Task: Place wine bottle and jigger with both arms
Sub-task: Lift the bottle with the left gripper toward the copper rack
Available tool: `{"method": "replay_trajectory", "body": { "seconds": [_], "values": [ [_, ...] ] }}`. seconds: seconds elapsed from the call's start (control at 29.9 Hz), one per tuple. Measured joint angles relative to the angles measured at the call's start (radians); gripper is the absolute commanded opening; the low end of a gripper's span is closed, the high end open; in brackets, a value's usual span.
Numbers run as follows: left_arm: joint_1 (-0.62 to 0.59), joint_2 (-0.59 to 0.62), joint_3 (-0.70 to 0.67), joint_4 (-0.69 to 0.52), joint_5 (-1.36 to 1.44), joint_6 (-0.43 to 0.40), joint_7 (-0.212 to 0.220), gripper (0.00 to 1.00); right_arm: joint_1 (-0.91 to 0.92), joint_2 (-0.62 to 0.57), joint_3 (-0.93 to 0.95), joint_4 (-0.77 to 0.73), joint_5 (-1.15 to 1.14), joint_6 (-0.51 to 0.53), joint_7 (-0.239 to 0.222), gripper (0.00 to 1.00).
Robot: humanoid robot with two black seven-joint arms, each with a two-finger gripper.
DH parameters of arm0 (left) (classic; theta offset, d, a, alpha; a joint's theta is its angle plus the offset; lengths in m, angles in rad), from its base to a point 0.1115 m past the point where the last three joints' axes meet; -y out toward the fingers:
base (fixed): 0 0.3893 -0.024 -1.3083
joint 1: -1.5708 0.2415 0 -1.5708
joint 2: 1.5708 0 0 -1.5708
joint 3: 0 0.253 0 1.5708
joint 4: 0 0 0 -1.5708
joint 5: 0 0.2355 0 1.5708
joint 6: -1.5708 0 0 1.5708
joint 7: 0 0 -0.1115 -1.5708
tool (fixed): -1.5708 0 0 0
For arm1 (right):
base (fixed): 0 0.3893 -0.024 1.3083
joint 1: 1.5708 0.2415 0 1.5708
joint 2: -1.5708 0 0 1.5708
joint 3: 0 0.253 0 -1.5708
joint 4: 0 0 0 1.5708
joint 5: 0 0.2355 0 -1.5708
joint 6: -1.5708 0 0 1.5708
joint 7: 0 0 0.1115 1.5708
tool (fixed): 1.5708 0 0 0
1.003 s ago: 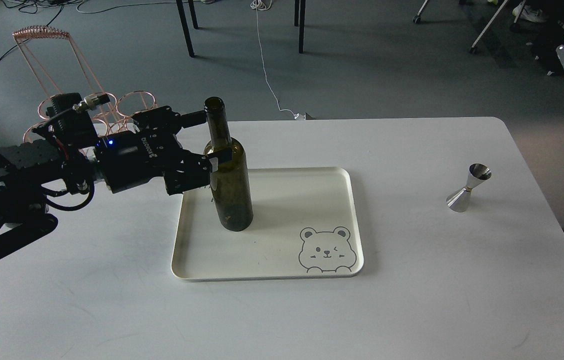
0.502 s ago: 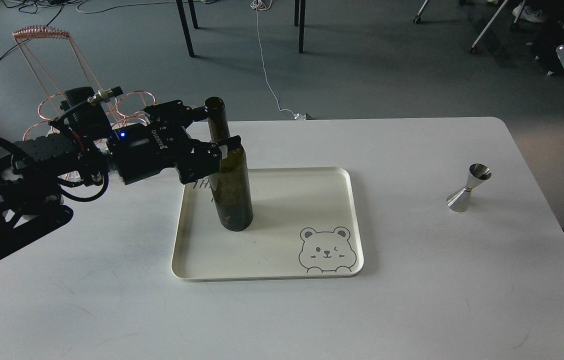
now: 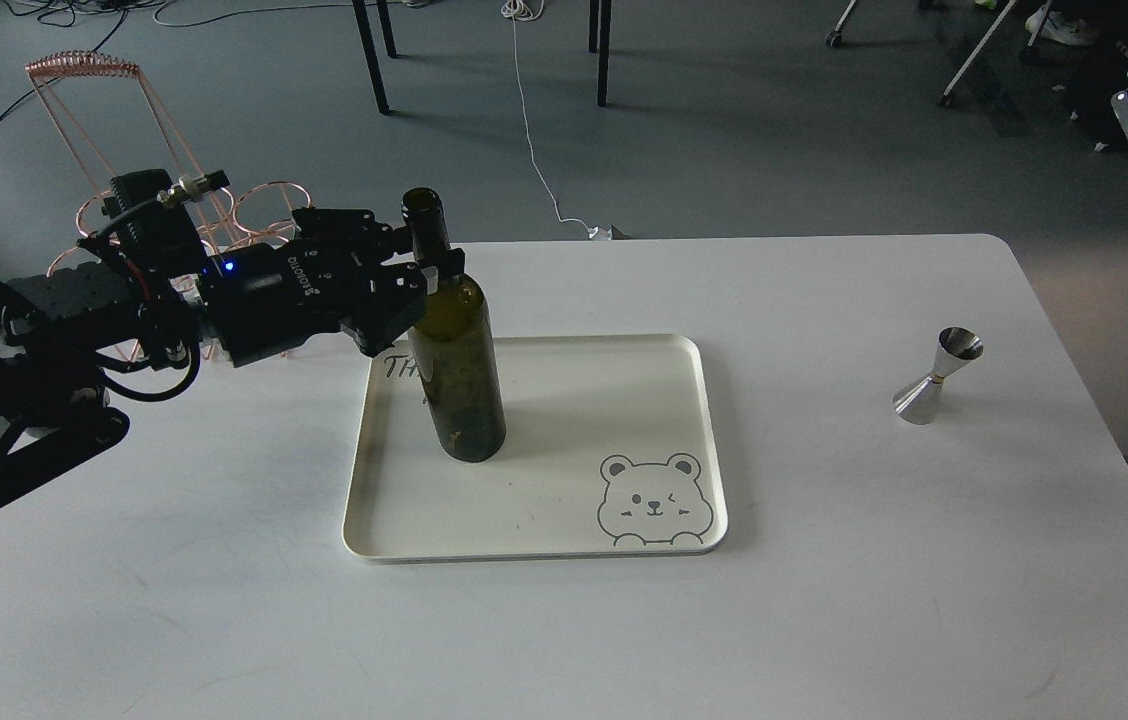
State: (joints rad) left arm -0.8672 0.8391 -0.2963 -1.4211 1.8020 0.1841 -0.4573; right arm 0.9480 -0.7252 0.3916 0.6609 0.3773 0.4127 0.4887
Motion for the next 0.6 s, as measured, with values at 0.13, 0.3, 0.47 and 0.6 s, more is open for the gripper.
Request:
{"method": "replay_trajectory", "body": {
  "seconds": [0.13,0.3,0.47,0.6],
  "values": [
    [-0.018,0.004,-0.025,-0.005,-0.001,0.000,-0.004,0.23,0.000,0.000,0.002,-0.002,0.000,0.000,0.000,0.97],
    [-0.050,0.053,-0.102,-0.014,-0.031,-0.009,-0.028,0.23,-0.001,-0.004,0.003,-0.003,-0.001,0.000,0.000,0.97],
    [-0.123,0.141,-0.115,-0.018,-0.121,-0.060,-0.031,0.23,-0.002,-0.005,0.003,-0.003,-0.001,0.000,0.000,0.97],
    [-0.192,0.199,-0.115,0.008,-0.167,-0.148,-0.031,0.23,-0.002,-0.004,0.003,-0.002,-0.001,-0.001,0.000,0.97]
  ]
}}
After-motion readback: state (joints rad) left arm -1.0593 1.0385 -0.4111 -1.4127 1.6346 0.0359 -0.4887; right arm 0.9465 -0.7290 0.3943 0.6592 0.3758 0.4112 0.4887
